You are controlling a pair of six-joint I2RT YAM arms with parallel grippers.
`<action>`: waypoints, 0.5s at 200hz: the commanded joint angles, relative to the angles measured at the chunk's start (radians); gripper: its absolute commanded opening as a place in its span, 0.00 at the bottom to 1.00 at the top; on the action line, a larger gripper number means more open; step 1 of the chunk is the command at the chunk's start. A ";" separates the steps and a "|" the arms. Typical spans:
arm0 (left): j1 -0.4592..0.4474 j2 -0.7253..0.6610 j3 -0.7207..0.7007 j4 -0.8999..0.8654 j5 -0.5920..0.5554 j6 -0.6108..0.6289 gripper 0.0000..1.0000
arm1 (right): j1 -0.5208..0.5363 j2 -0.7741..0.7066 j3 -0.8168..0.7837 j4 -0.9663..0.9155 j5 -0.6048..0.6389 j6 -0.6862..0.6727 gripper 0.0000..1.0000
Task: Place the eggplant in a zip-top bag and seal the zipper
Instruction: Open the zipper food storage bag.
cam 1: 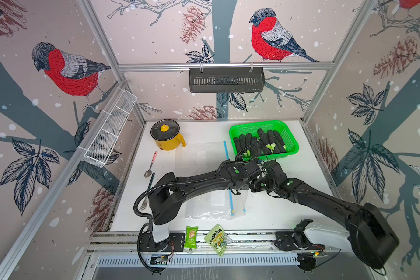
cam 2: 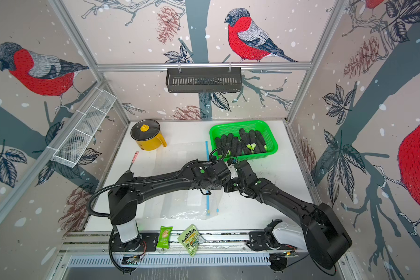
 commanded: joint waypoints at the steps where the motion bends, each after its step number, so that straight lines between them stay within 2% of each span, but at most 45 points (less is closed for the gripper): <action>1: 0.003 -0.005 -0.007 0.015 -0.007 -0.019 0.00 | 0.012 0.014 0.006 0.041 0.025 0.013 0.08; 27: 0.003 -0.016 -0.012 0.015 -0.013 -0.022 0.00 | 0.022 0.034 0.002 0.056 0.038 0.021 0.26; 44: 0.003 -0.022 -0.014 0.017 -0.017 -0.023 0.00 | 0.024 0.043 -0.001 0.064 0.046 0.024 0.32; 69: 0.003 -0.024 -0.018 0.020 -0.019 -0.025 0.00 | 0.025 0.049 -0.006 0.075 0.056 0.027 0.32; 100: 0.003 -0.030 -0.026 0.025 -0.016 -0.026 0.00 | 0.025 0.049 -0.011 0.095 0.050 0.029 0.15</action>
